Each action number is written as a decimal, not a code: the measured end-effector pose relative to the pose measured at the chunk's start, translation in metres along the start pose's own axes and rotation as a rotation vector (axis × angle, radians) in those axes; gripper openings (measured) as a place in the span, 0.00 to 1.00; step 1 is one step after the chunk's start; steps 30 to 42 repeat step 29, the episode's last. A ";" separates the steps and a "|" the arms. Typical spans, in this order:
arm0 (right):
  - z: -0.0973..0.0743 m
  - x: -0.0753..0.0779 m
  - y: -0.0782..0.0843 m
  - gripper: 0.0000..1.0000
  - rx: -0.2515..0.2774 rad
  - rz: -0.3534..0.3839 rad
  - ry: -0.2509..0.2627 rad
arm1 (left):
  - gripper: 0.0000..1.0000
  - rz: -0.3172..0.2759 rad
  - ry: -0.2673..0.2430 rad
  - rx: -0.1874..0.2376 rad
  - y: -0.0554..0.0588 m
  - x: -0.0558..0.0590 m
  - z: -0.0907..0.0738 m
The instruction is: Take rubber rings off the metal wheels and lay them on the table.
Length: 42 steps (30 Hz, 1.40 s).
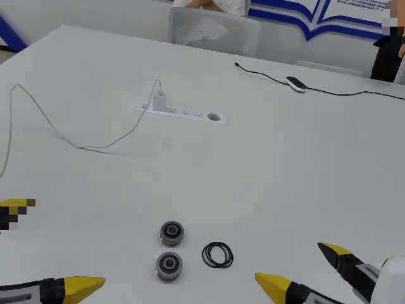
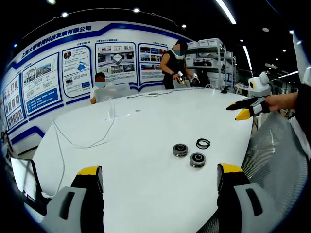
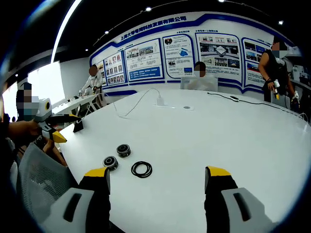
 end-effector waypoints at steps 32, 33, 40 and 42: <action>0.013 -0.011 -0.010 0.88 0.084 0.058 -0.033 | 1.00 -0.012 0.016 -0.011 0.001 0.004 0.010; 0.013 -0.011 -0.010 0.88 0.084 0.058 -0.033 | 1.00 -0.012 0.016 -0.011 0.001 0.004 0.010; 0.013 -0.011 -0.010 0.88 0.084 0.058 -0.033 | 1.00 -0.012 0.016 -0.011 0.001 0.004 0.010; 0.013 -0.011 -0.010 0.88 0.084 0.058 -0.033 | 1.00 -0.012 0.016 -0.011 0.001 0.004 0.010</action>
Point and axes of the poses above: the centre of the closed fingertips' face, and the gripper's own axes: z roughly forward along the fingers, x roughly to its right, y roughly out of its underside, the point moved 4 cm from there along -z, roughly backward along the fingers, and after that the axes turned 9 degrees about -y, right-handed, at the moved point
